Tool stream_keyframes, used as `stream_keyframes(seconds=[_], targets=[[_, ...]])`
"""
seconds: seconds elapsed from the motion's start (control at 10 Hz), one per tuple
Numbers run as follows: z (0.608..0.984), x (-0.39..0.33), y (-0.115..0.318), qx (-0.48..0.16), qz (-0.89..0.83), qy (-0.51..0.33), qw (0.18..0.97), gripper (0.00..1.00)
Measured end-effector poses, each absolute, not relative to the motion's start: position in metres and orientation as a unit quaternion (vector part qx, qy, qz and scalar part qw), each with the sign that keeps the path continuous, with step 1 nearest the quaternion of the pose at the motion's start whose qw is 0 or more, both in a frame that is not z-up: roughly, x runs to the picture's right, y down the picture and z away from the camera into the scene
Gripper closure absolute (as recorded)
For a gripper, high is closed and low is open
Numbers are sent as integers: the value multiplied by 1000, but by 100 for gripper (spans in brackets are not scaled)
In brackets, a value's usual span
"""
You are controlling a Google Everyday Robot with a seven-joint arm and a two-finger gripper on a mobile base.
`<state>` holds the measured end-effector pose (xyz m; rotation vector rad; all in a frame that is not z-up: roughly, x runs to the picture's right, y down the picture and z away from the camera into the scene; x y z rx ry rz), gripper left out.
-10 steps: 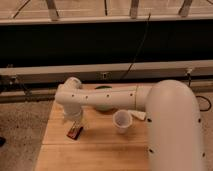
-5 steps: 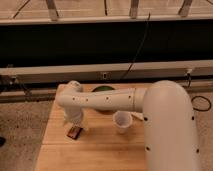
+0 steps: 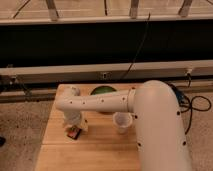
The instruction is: Place the eraser in the ceramic cup
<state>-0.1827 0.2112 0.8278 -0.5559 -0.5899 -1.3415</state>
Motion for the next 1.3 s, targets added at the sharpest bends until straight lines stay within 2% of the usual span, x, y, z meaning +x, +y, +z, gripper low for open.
stream_keyframes(seconds=[0.1, 0.7, 0.9, 1.3], targets=[[832, -182, 210, -250, -604, -264, 709, 24], [847, -178, 206, -255, -601, -260, 711, 84], [845, -175, 205, -256, -601, -259, 711, 99], [834, -167, 191, -238, -596, -265, 719, 100]])
